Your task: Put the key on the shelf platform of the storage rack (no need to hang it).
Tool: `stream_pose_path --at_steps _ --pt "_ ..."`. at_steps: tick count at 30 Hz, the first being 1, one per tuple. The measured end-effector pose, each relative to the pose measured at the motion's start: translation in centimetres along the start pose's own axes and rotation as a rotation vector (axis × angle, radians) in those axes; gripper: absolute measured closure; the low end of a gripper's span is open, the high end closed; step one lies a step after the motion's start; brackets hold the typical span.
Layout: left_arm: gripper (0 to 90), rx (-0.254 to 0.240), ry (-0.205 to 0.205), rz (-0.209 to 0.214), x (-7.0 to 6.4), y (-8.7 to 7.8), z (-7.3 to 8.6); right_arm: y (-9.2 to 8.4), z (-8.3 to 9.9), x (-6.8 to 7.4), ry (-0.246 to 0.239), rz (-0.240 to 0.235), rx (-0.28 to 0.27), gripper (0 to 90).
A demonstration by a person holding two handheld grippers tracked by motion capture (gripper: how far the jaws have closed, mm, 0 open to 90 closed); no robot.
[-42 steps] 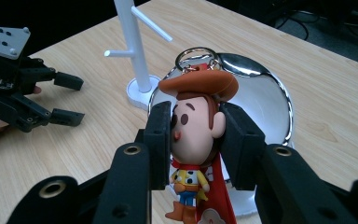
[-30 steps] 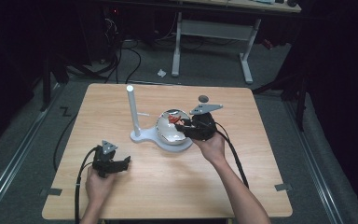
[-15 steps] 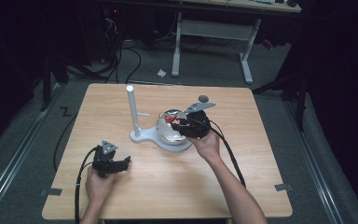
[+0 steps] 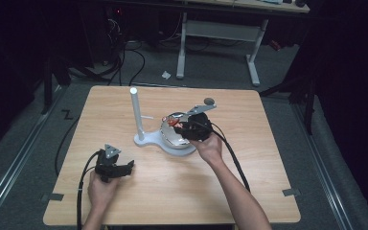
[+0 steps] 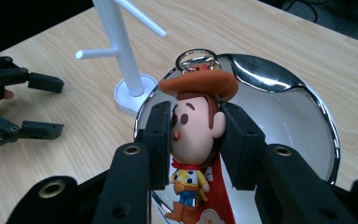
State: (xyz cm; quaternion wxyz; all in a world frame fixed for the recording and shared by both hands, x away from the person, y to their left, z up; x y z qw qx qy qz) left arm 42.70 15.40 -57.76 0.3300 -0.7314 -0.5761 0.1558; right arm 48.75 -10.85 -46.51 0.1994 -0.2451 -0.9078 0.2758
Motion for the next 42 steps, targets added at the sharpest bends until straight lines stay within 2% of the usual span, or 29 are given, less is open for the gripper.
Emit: stream_pose_path --at_steps 15,27,30,36,42 --pt "20.1 0.000 0.001 0.001 0.0 0.0 0.0 1.6 0.7 -1.1 0.004 0.026 0.043 65.9" --pt "20.1 0.000 0.002 0.001 0.0 0.0 0.0 2.6 1.4 -1.7 0.037 0.036 0.085 65.1" --pt "20.1 0.000 0.001 0.001 0.0 0.0 0.0 2.5 1.4 -1.8 0.049 0.036 0.074 61.2" --pt "20.1 -0.001 0.001 0.001 0.0 0.0 0.0 1.9 1.3 -1.7 0.040 0.043 0.065 57.9" --pt "20.1 0.000 0.001 0.001 0.0 0.0 0.0 0.9 0.9 -1.5 0.054 0.036 0.032 54.7"
Point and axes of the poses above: each handheld gripper's, and its own axes: y roughly forward along the jaws, z roughly out of its underside, x roughly to its left, the point moved 6 cm from there along y, roughly forward along the jaws, and after that the axes turned 14 degrees about -z, right-handed, at the moved point
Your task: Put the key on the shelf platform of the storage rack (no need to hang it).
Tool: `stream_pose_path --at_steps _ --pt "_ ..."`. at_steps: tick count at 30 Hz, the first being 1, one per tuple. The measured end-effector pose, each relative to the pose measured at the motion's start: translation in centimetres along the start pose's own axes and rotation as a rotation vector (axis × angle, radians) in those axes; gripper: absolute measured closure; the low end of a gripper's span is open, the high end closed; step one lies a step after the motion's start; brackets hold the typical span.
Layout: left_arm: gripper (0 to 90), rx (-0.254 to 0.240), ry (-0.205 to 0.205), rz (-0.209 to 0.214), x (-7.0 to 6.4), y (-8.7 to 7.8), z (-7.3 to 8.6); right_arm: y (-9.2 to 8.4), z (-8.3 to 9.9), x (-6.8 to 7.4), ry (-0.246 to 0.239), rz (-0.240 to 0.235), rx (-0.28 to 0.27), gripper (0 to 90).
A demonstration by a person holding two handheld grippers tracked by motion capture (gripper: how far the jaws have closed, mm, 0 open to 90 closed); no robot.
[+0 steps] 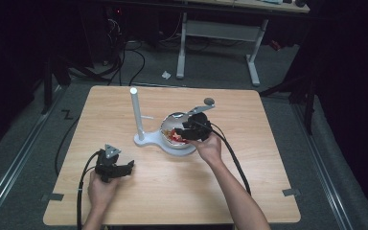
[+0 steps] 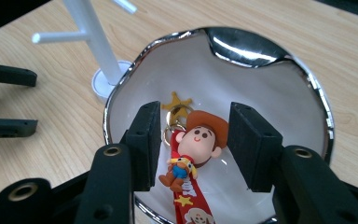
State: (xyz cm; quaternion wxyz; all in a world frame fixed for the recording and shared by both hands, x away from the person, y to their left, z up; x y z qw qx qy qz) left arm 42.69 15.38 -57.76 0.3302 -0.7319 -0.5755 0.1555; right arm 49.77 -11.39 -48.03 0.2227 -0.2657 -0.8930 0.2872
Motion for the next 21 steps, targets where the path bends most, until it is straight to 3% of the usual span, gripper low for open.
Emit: stream_pose_path --at_steps 6,14,21 --pt "20.1 0.000 0.000 0.000 0.0 0.0 0.0 -1.4 -0.1 0.1 -0.008 0.013 -0.014 52.7" --pt "20.1 0.000 0.000 0.000 0.0 0.0 0.0 -3.4 0.6 -0.4 0.032 0.025 -0.049 52.2" --pt "20.1 0.000 0.000 0.000 0.0 0.0 0.0 -4.8 0.9 -0.7 0.034 0.026 -0.059 51.1"
Point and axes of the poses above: each handheld gripper's, and its own axes: y roughly forward along the jaws, z roughly out of its underside, x roughly to its left, the point moved 6 cm from there along y, roughly forward along the jaws, and after that the axes turned 14 degrees about -z, right-handed, at the moved point
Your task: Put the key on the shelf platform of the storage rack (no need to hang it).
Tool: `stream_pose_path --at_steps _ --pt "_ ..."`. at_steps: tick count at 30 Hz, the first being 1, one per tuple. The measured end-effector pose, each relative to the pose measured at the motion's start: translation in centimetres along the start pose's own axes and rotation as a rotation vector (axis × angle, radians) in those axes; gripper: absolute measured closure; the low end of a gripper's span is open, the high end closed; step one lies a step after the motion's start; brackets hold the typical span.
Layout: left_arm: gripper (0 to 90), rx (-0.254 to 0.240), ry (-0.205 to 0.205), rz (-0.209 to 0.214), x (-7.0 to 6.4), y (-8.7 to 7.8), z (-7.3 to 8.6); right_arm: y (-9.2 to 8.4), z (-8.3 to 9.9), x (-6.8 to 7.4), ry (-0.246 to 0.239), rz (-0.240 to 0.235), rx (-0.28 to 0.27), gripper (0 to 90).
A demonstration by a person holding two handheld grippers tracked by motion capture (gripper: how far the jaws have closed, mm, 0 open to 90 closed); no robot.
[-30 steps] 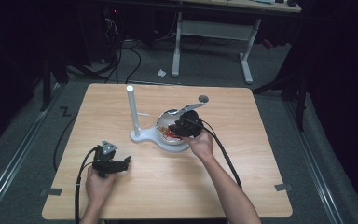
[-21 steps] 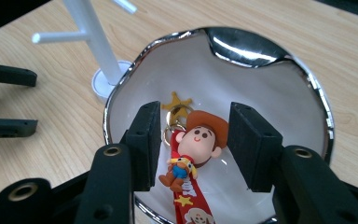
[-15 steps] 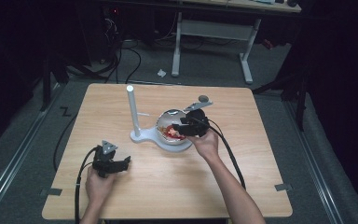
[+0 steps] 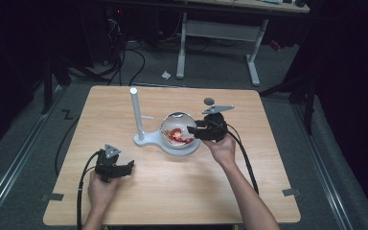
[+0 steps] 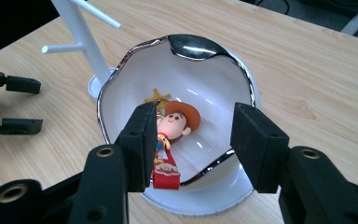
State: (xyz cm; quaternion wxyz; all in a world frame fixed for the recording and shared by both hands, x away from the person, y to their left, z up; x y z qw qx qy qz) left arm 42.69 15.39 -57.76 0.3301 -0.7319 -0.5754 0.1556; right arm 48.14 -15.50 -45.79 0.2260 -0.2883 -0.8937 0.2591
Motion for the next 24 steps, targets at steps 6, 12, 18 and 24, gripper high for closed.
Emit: stream_pose_path --at_steps 6,12,18,24 --pt "20.1 0.000 0.000 0.000 0.0 0.0 0.0 -1.1 0.3 -0.5 0.018 0.003 -0.005 49.7" --pt "20.1 0.000 -0.001 0.000 0.0 0.0 0.0 -2.5 0.6 -0.6 0.018 0.013 -0.025 49.2" --pt "20.1 0.000 -0.001 0.001 0.0 0.0 0.0 -3.6 1.5 -1.0 0.047 0.023 -0.031 48.4" --pt "20.3 0.000 -0.002 0.001 0.0 0.0 0.0 -5.2 1.4 -0.8 0.043 0.038 -0.062 48.4"
Point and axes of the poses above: each handheld gripper's, and its own axes: y roughly forward along the jaws, z roughly out of its underside, x roughly to its left, the point moved 6 cm from there along y, roughly forward along the jaws, and after that the axes turned 14 degrees about -z, right-handed, at the moved point
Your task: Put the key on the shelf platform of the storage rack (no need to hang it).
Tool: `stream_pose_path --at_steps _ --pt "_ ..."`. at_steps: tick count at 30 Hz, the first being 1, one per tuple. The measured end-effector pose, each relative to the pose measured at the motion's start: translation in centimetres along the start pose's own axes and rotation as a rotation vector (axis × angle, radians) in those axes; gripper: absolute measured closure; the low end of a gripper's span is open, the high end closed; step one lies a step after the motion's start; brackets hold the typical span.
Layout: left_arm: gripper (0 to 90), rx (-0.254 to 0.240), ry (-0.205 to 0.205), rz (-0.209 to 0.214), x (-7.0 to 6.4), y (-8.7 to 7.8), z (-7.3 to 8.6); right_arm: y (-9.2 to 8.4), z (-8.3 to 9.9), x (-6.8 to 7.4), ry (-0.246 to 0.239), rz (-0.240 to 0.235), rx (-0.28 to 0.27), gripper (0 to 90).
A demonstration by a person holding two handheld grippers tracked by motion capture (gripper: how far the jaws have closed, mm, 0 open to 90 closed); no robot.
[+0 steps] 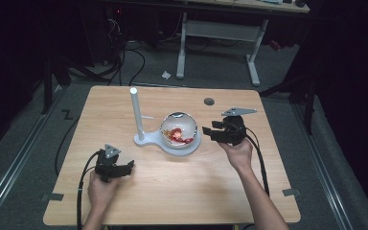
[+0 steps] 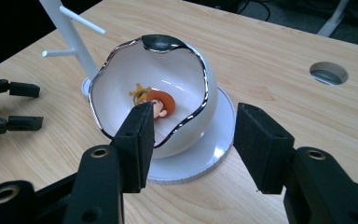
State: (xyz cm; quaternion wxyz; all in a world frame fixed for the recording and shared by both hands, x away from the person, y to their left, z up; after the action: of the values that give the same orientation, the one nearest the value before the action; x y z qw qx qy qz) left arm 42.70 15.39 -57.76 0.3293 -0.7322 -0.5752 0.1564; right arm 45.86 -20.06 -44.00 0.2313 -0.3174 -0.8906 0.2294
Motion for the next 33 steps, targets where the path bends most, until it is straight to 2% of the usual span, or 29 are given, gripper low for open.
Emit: stream_pose_path --at_steps 6,11,22,25,28,31,33 --pt "20.3 0.001 0.000 0.001 0.0 0.0 0.0 -1.4 0.3 -0.1 -0.004 0.015 -0.023 48.6" --pt "20.5 0.001 -0.001 0.002 0.0 0.0 0.0 -2.2 1.3 -0.7 0.022 0.029 -0.018 48.5" --pt "20.5 0.001 -0.001 0.002 0.0 0.0 0.0 -4.1 1.6 0.0 0.006 0.031 -0.035 48.2" --pt "20.5 0.001 -0.001 0.002 0.0 0.0 0.0 -4.7 1.9 0.1 0.013 0.028 -0.052 48.4" --pt "20.5 0.001 -0.001 0.002 0.0 0.0 0.0 -5.2 2.5 0.0 0.028 0.041 -0.047 48.4" --pt "20.5 0.001 -0.001 0.002 0.0 0.0 0.0 -6.1 3.0 -0.2 0.032 0.062 -0.092 49.5" --pt "20.5 0.001 -0.001 0.002 0.0 0.0 0.0 -6.5 3.5 -0.5 0.052 0.068 -0.101 49.6"
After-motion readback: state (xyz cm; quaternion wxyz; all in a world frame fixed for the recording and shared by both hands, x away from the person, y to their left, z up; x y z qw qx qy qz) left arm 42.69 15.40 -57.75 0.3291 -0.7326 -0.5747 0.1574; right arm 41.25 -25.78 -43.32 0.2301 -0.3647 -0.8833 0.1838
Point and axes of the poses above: each handheld gripper's, and its own axes: y roughly forward along the jaws, z roughly out of its underside, x roughly to its left, the point moved 6 cm from there along y, roughly forward along the jaws, and after that the axes turned 14 degrees about -z, right-handed, at the moved point
